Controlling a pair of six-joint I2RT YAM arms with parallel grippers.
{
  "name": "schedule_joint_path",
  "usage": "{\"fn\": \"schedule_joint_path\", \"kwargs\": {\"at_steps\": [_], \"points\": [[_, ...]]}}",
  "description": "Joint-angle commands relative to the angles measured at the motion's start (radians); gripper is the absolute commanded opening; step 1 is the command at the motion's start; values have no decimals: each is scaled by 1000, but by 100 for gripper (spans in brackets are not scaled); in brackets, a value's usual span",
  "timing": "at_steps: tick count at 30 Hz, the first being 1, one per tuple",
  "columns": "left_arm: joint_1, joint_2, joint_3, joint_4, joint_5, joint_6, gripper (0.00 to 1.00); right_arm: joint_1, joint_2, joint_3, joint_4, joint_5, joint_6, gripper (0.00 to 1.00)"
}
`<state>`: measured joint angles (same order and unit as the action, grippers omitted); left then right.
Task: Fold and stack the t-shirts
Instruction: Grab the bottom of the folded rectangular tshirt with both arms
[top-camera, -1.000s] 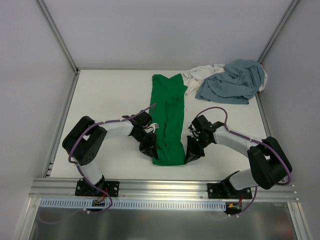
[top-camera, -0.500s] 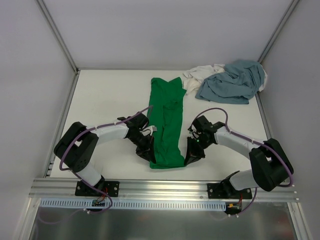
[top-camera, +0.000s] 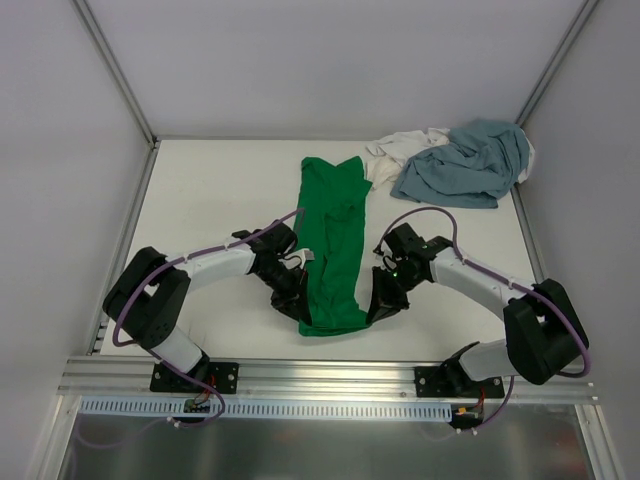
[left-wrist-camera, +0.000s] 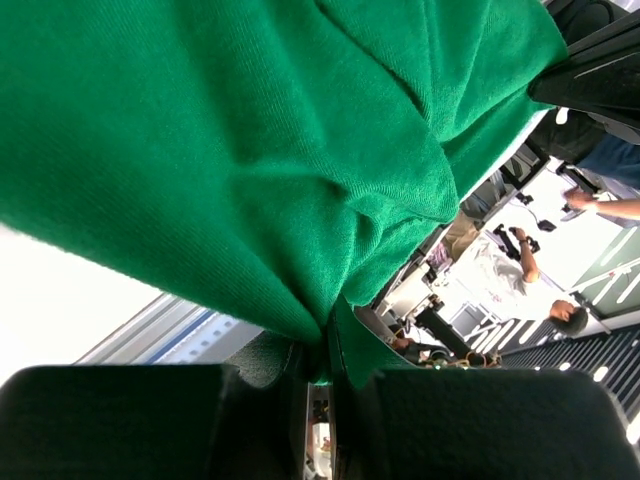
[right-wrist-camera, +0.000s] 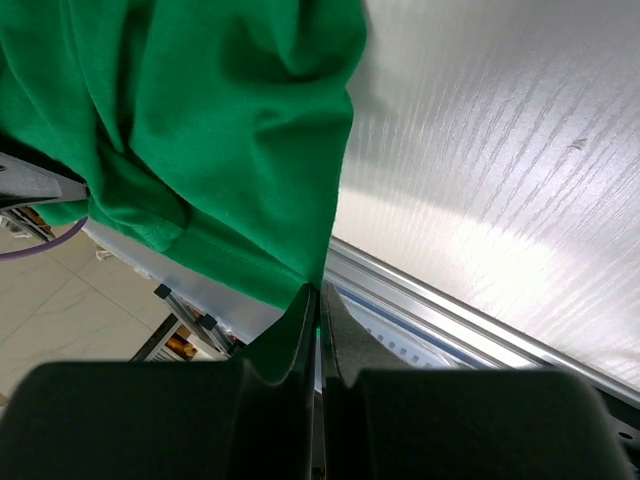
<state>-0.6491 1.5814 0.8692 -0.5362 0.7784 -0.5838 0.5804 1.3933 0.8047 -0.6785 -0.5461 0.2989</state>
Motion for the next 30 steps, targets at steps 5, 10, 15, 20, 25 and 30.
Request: {"fn": "schedule_joint_path", "kwargs": {"at_steps": [5,10,15,20,25,30], "points": [[-11,12,7,-28,-7,6,81,4,19,28,-52,3,-24,33],[-11,-38,17,-45,-39,27,99,4,9,51,-82,40,-47,95],[-11,-67,16,-87,-102,67,99,1,6,59,-89,52,-57,99],[-3,-175,33,66,-241,4,99,1,30,128,-73,86,-78,100],[0,-212,149,195,-392,76,97,-2,145,379,-92,86,-116,99],[6,-195,246,234,-488,136,97,-2,381,709,-139,42,-152,99]]}}
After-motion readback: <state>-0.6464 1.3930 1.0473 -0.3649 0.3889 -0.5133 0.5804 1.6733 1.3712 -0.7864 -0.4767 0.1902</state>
